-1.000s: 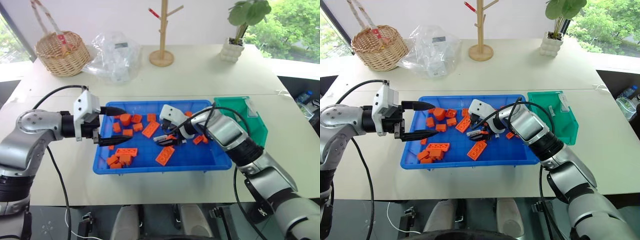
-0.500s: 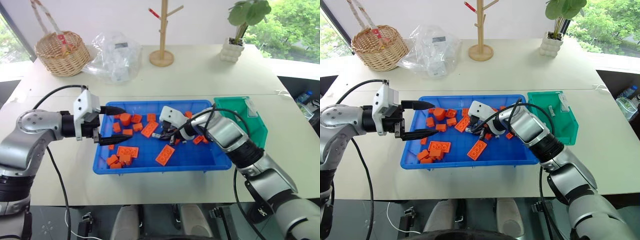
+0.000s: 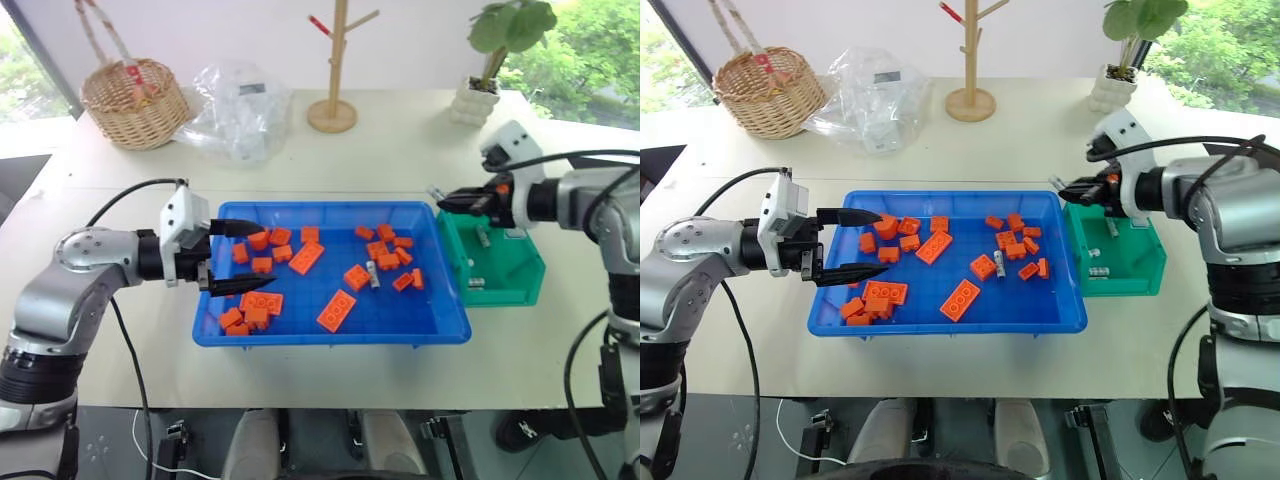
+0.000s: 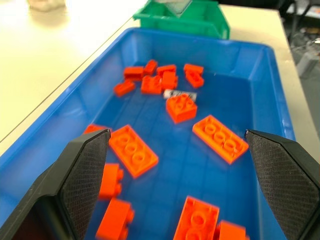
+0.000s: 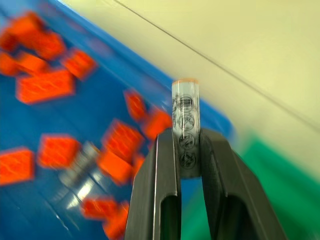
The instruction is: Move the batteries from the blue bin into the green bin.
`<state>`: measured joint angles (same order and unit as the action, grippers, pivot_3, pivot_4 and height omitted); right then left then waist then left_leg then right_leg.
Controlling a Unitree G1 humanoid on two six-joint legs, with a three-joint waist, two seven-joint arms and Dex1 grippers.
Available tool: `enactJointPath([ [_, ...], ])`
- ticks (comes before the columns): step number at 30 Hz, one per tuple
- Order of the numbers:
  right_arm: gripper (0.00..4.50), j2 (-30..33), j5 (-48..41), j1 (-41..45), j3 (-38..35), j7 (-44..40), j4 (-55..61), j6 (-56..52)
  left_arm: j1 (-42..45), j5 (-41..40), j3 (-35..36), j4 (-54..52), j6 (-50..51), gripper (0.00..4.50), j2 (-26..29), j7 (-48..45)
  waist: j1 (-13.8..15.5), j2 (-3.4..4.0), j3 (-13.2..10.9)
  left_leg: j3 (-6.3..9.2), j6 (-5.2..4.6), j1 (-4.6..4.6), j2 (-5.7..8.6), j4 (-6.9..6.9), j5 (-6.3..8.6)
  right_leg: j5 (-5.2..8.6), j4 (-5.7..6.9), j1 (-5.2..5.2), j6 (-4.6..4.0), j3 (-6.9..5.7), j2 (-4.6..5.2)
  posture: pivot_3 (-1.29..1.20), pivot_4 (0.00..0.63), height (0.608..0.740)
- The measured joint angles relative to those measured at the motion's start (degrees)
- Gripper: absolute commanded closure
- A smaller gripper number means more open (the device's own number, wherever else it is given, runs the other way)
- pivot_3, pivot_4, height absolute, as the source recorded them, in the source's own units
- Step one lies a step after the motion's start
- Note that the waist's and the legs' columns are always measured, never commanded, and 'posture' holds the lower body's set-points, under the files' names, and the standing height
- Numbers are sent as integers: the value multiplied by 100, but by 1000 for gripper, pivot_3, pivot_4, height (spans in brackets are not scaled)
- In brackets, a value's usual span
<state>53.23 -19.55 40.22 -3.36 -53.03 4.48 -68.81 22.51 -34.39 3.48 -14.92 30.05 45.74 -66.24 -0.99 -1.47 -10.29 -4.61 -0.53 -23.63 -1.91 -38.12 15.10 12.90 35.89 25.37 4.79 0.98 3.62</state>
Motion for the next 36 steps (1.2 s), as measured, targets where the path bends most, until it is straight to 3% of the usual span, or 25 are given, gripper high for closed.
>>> enactJointPath([
  [3,4427,139,-60,-452,-354,174,118,-69,146,-116,-5,9,104,0,-64,5,-21,0,0,-1,0,16,-1,0,-1,0,13,-3,1,7,-9,0,150,736],
  [9,1610,213,23,-1157,-375,497,317,377,315,-118,-55,75,100,0,-96,-36,-7,1,0,0,1,14,-2,0,-1,1,13,-2,2,11,-14,0,150,736],
  [10,913,241,64,-1201,-331,502,314,572,314,-114,-60,94,99,0,-96,-52,-6,1,0,-2,1,14,-1,0,-1,1,13,-2,2,13,-13,0,150,736],
  [11,490,268,80,-1191,-305,486,314,725,315,-112,-70,101,97,0,-96,-66,-7,1,0,-3,1,14,-1,0,-1,1,12,-2,3,14,-12,0,150,736],
  [14,490,295,81,-785,-113,256,295,1292,318,-108,-126,105,90,0,-101,-104,-25,3,-1,-4,1,15,-1,-1,-1,1,12,-1,3,16,-13,0,150,736],
  [18,490,396,219,73,606,-654,234,2545,319,-56,-234,108,58,0,-98,-148,-16,2,-2,1,1,15,-4,-1,-1,2,12,-2,3,12,-19,0,150,736],
  [19,235,330,252,286,796,-849,132,2712,326,-28,-249,108,43,0,-97,-164,-15,2,-1,1,1,15,-4,-1,-1,2,12,-2,3,12,-18,0,150,736],
  [21,235,138,309,539,1131,-1167,-81,2954,346,11,-273,109,23,0,-98,-188,-8,1,-1,0,1,14,-4,-2,-1,2,11,-3,3,12,-17,0,150,736],
  [27,235,-350,475,619,2199,-2331,-465,3721,346,21,-284,56,-21,0,-132,-130,27,1,-2,-1,1,8,-1,-6,-1,-1,12,-4,8,11,-9,0,150,736],
  [36,235,-866,1011,631,2736,-2718,-1168,4298,105,8,-248,-196,-14,0,-74,10,13,2,-2,-1,1,11,-2,-9,-2,0,19,-3,7,7,-10,0,150,736],
])
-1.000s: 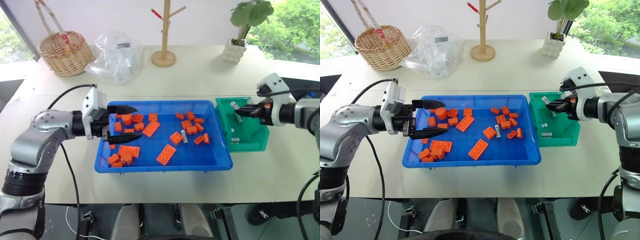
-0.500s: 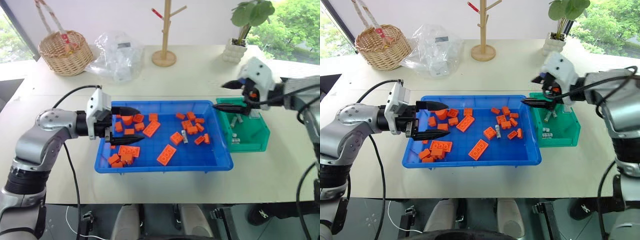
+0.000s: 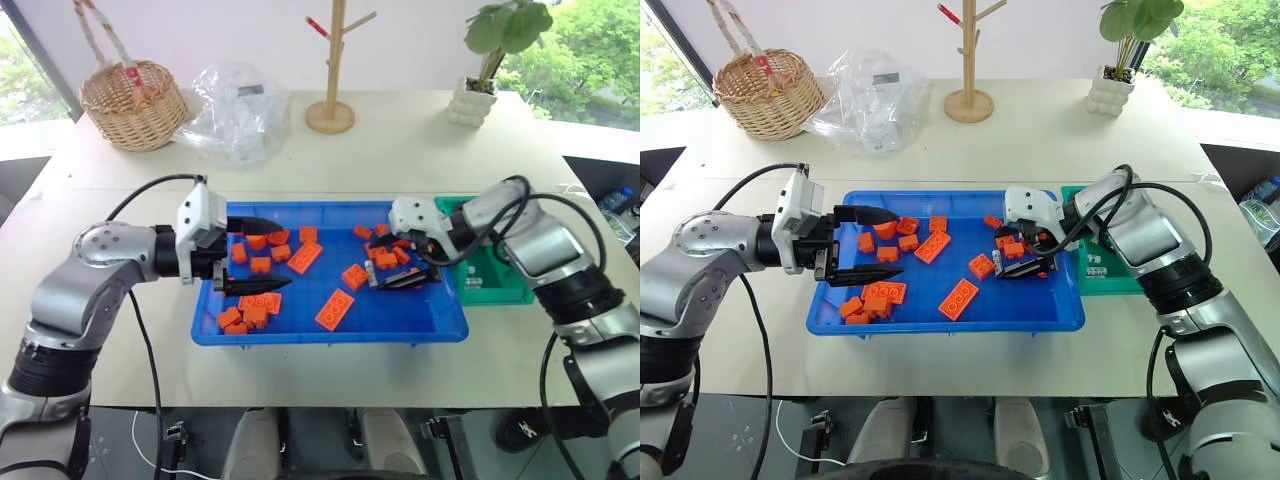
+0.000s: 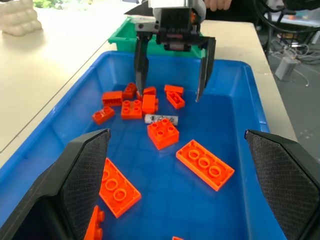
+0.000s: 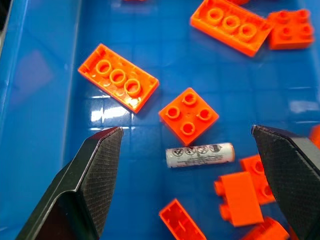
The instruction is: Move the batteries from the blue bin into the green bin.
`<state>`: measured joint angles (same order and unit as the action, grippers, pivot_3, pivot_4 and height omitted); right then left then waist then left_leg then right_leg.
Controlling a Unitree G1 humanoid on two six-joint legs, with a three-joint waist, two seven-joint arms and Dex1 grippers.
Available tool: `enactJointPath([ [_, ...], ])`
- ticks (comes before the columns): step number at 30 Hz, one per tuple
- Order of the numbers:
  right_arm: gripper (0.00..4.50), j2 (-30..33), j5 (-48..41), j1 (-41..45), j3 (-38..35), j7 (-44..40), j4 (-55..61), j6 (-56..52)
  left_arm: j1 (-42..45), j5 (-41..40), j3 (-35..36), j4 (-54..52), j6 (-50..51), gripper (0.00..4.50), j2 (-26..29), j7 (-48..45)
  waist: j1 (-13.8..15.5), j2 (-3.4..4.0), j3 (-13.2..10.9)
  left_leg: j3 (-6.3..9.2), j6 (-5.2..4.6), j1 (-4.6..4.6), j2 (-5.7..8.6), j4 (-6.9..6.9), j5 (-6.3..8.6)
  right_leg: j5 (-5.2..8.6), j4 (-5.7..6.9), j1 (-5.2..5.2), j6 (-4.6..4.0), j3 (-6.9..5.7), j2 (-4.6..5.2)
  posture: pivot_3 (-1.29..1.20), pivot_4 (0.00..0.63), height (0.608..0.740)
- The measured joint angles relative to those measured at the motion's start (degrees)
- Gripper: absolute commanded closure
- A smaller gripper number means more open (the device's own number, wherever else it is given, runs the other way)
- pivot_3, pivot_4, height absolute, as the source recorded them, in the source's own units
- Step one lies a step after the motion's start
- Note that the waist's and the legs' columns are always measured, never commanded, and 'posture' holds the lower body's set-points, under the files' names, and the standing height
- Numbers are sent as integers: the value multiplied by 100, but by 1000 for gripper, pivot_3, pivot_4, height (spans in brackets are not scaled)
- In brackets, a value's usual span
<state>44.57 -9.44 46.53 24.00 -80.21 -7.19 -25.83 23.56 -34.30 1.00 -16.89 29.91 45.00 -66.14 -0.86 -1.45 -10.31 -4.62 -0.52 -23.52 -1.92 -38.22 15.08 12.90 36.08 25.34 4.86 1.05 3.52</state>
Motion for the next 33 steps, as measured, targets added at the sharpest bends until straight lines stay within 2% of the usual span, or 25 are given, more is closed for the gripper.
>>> enactJointPath([
  [10,235,-319,827,-65,356,50,-694,707,-95,-15,32,-118,69,0,107,34,6,0,0,-5,2,1,2,-1,-1,0,1,-2,0,-1,0,0,150,736],
  [18,235,-579,1050,-5,344,154,-1002,880,-18,-10,30,-99,57,0,105,13,-7,-1,1,-9,3,7,1,-1,-2,-2,4,-8,2,-3,-2,0,150,736],
  [21,1050,-584,1089,-5,309,162,-1022,890,-11,-5,28,-35,49,0,101,8,-4,-1,1,-9,3,7,1,-1,-2,-2,3,-9,3,-3,-2,0,150,736],
  [23,2005,-583,1099,-25,273,161,-1021,877,11,1,25,12,43,0,95,3,2,-1,1,-9,3,7,1,-1,-2,-2,3,-9,3,-3,-2,0,150,736],
  [24,2343,-584,1099,-31,265,161,-1014,876,34,2,23,25,36,0,92,0,6,-1,1,-9,3,7,1,-1,-2,-2,3,-10,3,-3,-2,0,150,736],
  [30,2332,-578,1082,-98,199,172,-806,679,151,13,-12,108,-45,0,35,-11,5,-1,1,-9,3,7,1,-1,-2,-8,4,-10,13,-4,-2,0,150,736],
  [33,2332,-484,858,-137,-73,150,-279,232,163,18,-27,113,-55,0,-6,-11,8,1,0,-7,3,4,1,-1,-2,-9,5,-6,15,-4,-2,0,150,736],
])
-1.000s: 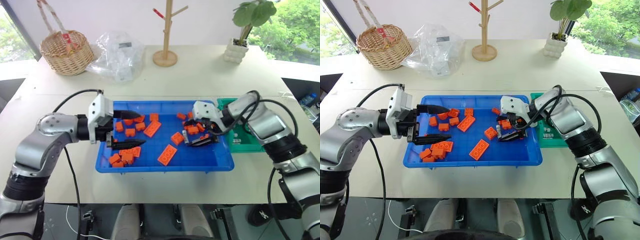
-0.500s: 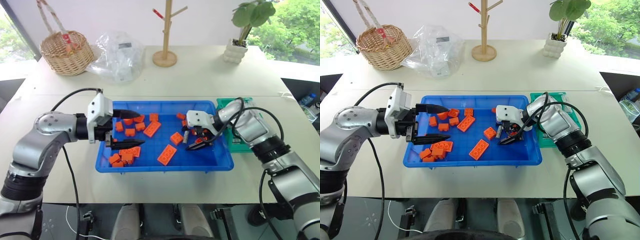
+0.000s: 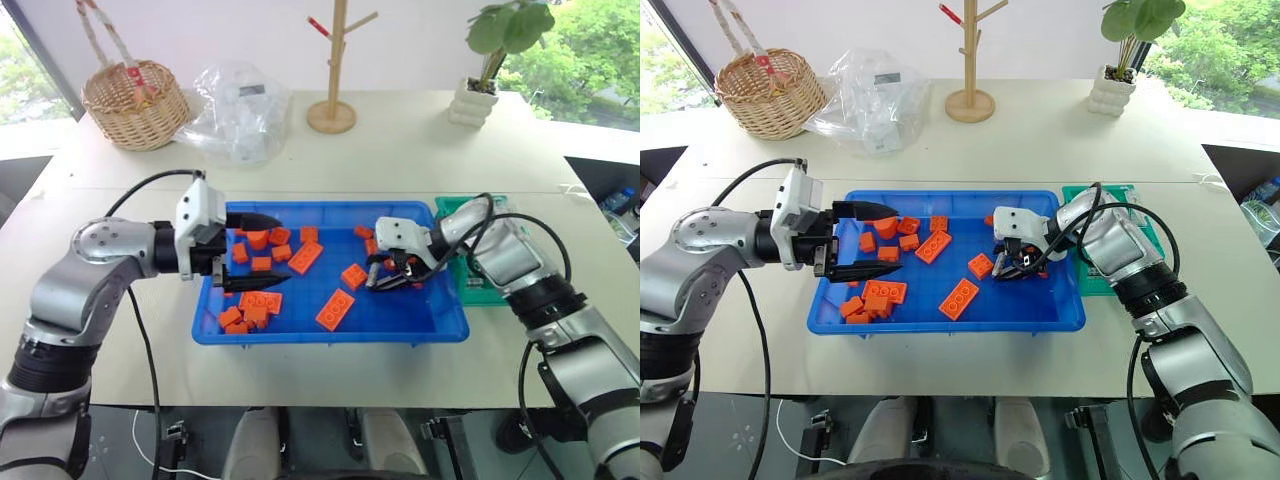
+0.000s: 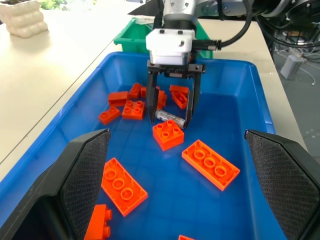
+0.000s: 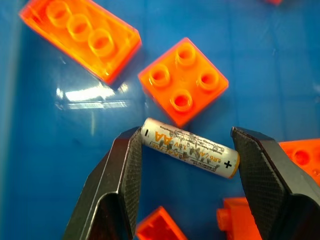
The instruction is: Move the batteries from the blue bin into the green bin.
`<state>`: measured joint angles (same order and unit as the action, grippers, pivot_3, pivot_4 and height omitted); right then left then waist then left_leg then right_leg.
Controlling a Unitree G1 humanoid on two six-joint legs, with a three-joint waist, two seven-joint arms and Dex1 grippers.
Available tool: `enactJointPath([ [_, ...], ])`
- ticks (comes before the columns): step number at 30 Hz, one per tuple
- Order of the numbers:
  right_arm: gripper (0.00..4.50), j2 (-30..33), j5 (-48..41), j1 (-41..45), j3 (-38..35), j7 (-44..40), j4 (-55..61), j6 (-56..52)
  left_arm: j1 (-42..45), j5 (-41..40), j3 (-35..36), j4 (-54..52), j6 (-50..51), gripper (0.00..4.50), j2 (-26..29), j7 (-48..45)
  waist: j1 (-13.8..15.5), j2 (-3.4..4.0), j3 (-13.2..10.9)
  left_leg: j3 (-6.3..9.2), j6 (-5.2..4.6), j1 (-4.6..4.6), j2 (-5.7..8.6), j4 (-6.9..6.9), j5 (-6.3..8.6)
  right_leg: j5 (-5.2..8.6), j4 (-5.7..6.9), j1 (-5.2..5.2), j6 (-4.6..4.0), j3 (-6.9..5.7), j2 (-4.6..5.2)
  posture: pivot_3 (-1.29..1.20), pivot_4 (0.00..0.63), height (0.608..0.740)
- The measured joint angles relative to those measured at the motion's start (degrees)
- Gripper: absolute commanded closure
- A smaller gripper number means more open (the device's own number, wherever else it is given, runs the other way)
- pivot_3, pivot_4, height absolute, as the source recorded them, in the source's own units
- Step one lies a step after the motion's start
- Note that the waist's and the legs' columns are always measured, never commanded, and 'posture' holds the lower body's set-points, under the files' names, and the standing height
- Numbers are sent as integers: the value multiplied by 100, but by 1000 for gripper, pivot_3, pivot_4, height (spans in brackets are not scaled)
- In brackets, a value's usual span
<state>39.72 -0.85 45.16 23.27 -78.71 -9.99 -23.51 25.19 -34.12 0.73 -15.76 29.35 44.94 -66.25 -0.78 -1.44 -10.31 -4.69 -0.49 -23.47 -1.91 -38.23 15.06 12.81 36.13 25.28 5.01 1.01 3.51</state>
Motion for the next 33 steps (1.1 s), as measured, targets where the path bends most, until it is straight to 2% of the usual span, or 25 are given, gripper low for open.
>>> enactJointPath([
  [2,2332,202,-218,31,-379,65,431,-389,2,5,-2,0,-5,0,-9,0,3,1,0,5,0,0,0,0,0,0,0,1,0,0,2,0,150,736],
  [7,2332,1161,-578,-27,-1563,360,1178,-1132,-37,50,-2,4,-30,0,-6,-12,37,-2,1,4,0,-2,2,0,0,11,-9,-6,-19,-6,10,0,150,736],
  [10,2332,1747,-719,-722,-2188,523,1340,-1361,-105,102,-1,31,-111,0,-1,-54,27,-5,3,2,-1,-1,3,0,1,11,-11,-9,-20,-5,11,0,150,736],
  [14,2332,1927,-735,-1472,-2553,863,1317,-1451,-160,131,-17,168,-148,0,1,-153,-36,-3,2,1,0,7,0,0,1,11,-7,-4,-20,5,6,0,150,736],
  [18,247,1945,-711,-1860,-2684,1263,1294,-1359,-69,245,-85,374,-262,0,0,-261,-32,-2,3,1,0,10,-1,1,0,11,-3,-4,-20,5,2,0,150,736],
  [19,21,1945,-689,-1901,-2684,1350,1282,-1289,-30,262,-109,432,-279,0,-2,-284,-25,-2,3,0,0,10,0,1,0,11,-4,-4,-20,5,2,0,150,736],
  [22,21,1957,-680,-1953,-2691,1483,1204,-1103,38,326,-139,569,-354,0,-2,-369,-10,-2,3,-1,-1,7,1,0,1,11,-7,-4,-20,6,4,0,150,736],
  [25,21,2134,-860,-2123,-2888,1264,1176,-761,43,374,-146,695,-393,0,30,-457,4,-2,3,-1,-1,3,1,1,1,11,-8,-3,-18,5,3,0,150,736],
  [28,21,2462,-1239,-2454,-3397,660,951,-285,26,368,-59,802,-397,0,233,-550,25,-3,2,-2,-1,1,1,2,1,12,-10,-6,-18,-1,3,0,150,736],
  [33,21,3022,-1574,-3380,-4286,-456,-374,510,-169,289,803,1290,-410,0,905,-757,0,-4,2,-7,-2,10,0,1,1,13,-12,-13,-20,0,6,0,150,736],
])
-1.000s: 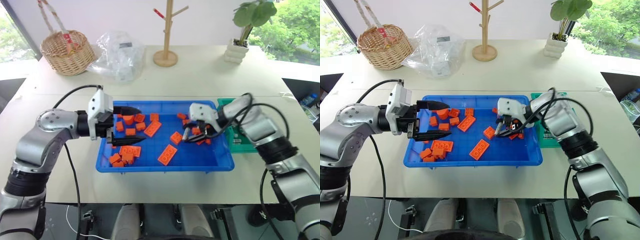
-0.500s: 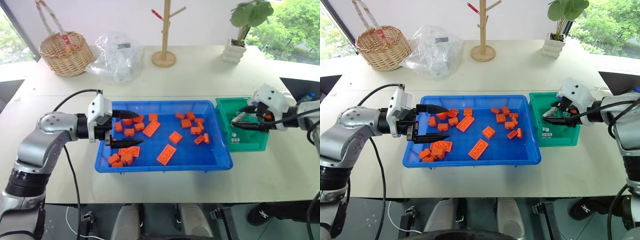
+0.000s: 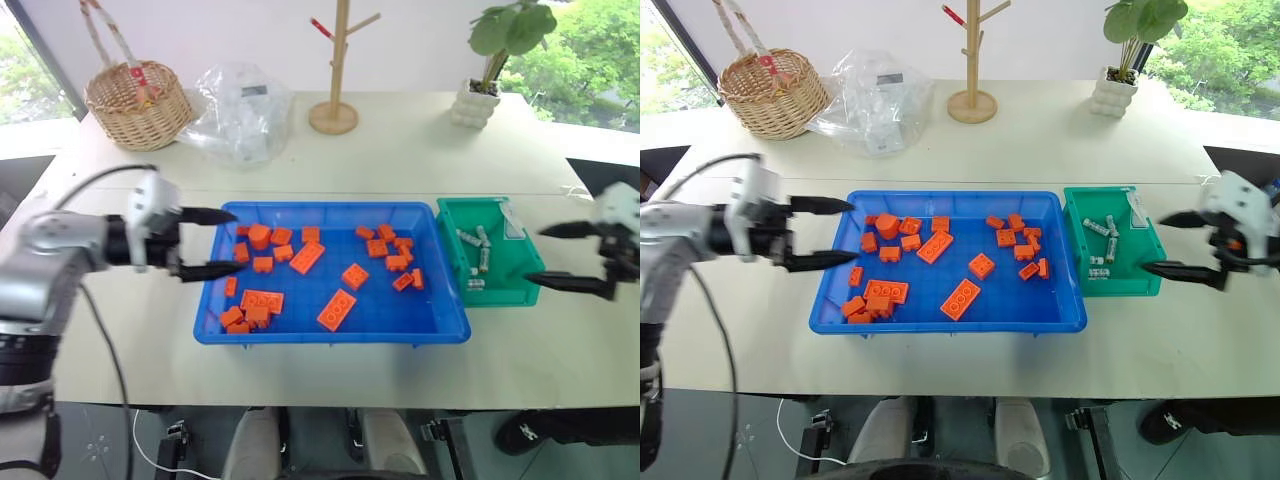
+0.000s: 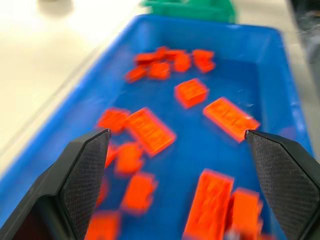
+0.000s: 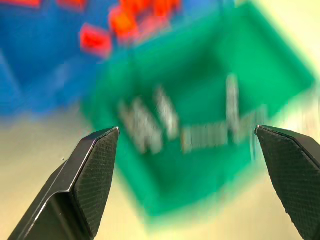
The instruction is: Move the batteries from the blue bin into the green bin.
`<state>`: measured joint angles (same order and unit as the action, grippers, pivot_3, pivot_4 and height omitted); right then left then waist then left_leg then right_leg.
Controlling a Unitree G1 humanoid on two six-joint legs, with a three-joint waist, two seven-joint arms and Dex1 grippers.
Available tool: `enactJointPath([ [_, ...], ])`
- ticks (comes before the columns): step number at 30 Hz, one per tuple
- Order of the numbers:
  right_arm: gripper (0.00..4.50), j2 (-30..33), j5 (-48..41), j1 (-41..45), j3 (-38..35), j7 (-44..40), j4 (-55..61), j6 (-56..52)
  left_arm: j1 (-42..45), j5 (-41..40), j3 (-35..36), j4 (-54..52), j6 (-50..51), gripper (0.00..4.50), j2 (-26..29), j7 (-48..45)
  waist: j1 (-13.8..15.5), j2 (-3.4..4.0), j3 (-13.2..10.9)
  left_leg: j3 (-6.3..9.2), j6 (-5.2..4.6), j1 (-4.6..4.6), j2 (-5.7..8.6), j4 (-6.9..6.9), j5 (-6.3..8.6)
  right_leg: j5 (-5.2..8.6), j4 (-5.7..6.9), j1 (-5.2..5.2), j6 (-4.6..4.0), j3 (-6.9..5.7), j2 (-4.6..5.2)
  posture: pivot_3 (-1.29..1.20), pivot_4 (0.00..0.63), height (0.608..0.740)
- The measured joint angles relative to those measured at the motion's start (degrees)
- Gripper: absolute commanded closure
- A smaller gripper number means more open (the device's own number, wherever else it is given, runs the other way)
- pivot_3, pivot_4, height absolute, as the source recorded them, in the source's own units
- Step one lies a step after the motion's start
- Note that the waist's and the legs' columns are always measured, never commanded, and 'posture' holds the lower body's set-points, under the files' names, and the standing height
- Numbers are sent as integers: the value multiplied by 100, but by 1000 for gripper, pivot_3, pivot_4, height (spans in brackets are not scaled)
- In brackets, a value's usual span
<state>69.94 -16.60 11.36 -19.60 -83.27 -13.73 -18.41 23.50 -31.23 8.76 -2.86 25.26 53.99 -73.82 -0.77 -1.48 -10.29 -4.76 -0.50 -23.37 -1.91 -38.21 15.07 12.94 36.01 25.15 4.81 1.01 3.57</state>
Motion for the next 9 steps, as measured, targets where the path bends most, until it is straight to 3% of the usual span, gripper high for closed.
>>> enactJointPath([
  [9,21,-82,-171,177,-147,-265,-1399,530,-257,225,408,1109,-350,0,460,-280,-43,6,1,1,1,8,-6,0,0,0,7,6,-3,8,0,0,150,736],
])
